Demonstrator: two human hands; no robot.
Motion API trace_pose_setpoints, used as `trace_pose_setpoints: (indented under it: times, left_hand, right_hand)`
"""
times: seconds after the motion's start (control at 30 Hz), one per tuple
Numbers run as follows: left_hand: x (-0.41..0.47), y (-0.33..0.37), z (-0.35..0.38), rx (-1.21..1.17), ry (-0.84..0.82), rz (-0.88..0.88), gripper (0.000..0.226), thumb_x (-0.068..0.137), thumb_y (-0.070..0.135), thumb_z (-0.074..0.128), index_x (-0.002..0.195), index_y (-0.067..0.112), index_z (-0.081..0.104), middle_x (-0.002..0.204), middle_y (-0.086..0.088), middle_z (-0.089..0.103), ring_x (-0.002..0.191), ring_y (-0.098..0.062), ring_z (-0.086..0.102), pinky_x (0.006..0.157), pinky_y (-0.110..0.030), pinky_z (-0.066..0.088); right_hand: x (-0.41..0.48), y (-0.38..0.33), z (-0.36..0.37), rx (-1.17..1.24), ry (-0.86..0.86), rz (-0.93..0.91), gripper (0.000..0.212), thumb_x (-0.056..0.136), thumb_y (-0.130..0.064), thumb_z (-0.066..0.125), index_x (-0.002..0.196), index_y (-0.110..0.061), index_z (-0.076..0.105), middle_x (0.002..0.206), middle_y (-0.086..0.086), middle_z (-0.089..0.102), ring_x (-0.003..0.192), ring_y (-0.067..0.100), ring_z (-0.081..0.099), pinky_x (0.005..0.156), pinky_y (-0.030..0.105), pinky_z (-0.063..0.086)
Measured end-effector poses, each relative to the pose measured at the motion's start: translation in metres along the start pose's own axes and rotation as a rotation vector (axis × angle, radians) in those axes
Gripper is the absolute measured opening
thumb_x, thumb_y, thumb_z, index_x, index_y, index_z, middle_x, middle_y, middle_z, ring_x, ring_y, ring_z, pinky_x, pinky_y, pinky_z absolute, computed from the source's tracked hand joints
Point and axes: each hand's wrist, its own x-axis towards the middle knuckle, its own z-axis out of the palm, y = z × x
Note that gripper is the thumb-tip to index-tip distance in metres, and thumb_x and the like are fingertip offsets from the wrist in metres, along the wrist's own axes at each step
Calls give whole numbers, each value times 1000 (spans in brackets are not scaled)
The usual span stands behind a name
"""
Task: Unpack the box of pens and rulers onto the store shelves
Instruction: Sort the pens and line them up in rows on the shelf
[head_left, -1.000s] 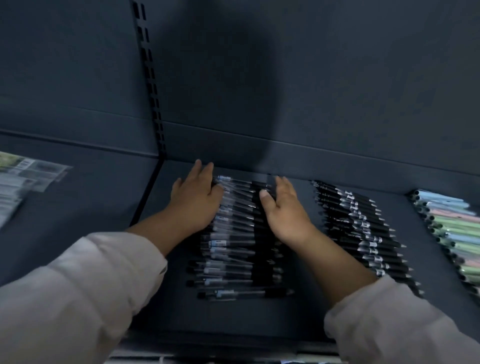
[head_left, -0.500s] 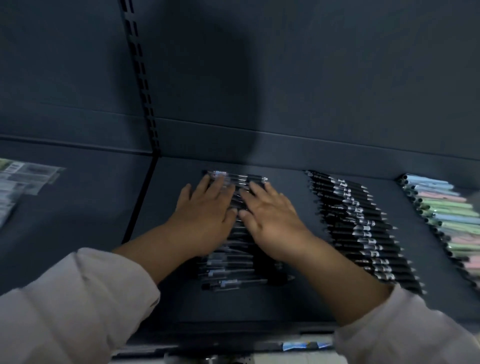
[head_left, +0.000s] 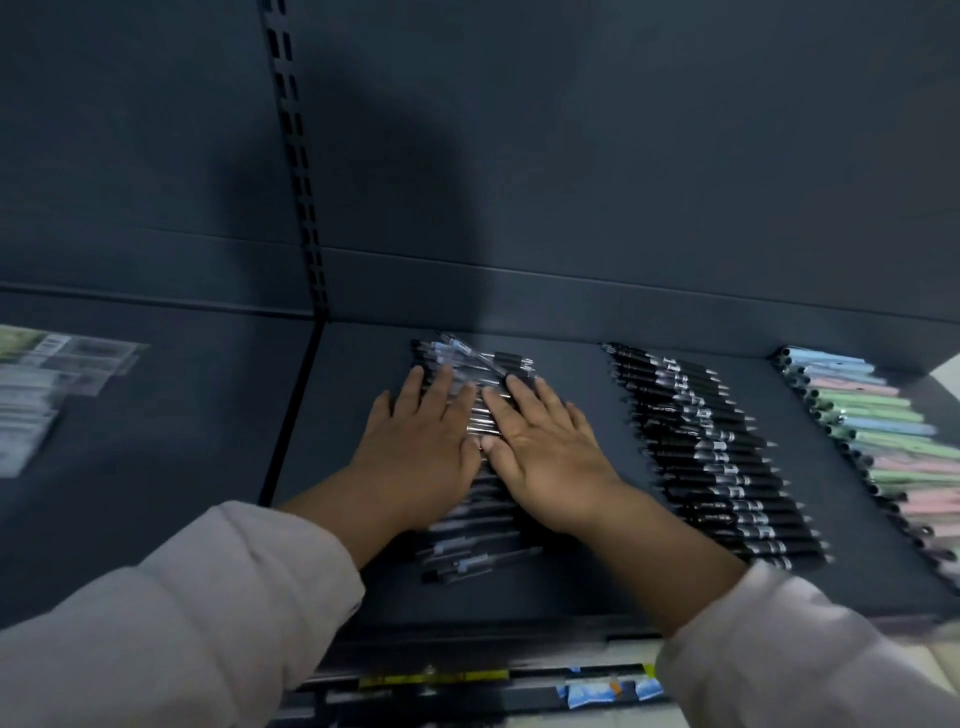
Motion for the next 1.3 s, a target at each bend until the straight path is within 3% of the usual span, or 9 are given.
trace_pose_setpoints:
  times: [0.17,0.37,0.53,0.73,0.83,0.93,1.07,1.17,1.3]
  left_hand:
    - [-14,-2,2,-130,-33,45,60,100,39,20,150,25,-10,157,2,-23,144,-21,-21,117,-43,-2]
    - [-23,-28,-9,-710,139,-51,55,103,23,24,151,25,-2,158,9,-10,144,-4,-8,112,-20,-5]
    - [-32,-17,10,-477,96,-39,56,102,27,21,151,26,-6,158,5,-14,144,-4,-9,117,-29,-11]
    - [-34,-5,10,-458,88,-74,60,100,41,22,150,28,-10,156,4,-23,144,-8,-15,117,-33,-10]
    - [-44,1,9,-381,69,-7,93,77,79,22,147,32,-18,146,13,-36,139,-9,-28,115,-38,-11]
    - [-56,9,13,-112,9,125,112,65,88,32,145,33,-24,144,12,-41,134,-10,-40,115,-42,-15]
    - [-61,11,14,-51,-104,99,108,74,78,47,147,33,-19,149,10,-37,134,-11,-40,115,-42,-15]
    - [-63,8,12,-71,-117,98,101,79,73,46,147,34,-17,149,13,-34,135,-8,-36,116,-40,-10]
    - [-68,9,17,-89,-122,96,92,86,65,44,147,33,-17,148,14,-36,134,-6,-36,116,-37,-7]
  right_hand:
    - [-17,-2,6,66,-37,-2,58,100,-49,15,151,-34,-8,157,-9,-22,142,13,-29,116,38,-13]
    - [-25,8,1,127,-8,-18,57,102,-45,14,151,-31,-10,156,-13,-22,140,6,-29,115,30,-17]
    - [-35,6,15,108,7,-20,58,102,-46,17,151,-31,-10,157,-13,-22,140,4,-27,116,30,-14]
    - [-49,0,13,199,-27,23,61,100,-51,19,151,-33,-9,156,-13,-25,141,9,-28,117,37,-13]
    - [-60,5,9,315,-10,-8,63,100,-51,26,151,-35,-6,155,-16,-24,141,6,-26,118,35,-9]
    - [-69,16,5,493,148,16,59,100,-39,40,152,-28,14,159,-11,6,145,7,5,116,25,9]
    - [-74,30,9,579,206,103,26,93,-20,58,118,-23,51,111,-4,52,101,15,55,86,24,43]
    - [-79,32,13,611,178,87,15,89,-16,63,85,-24,52,83,0,59,74,14,55,67,27,46]
    - [-88,32,10,602,151,53,18,88,-17,64,75,-22,52,68,3,57,60,12,49,58,28,43]
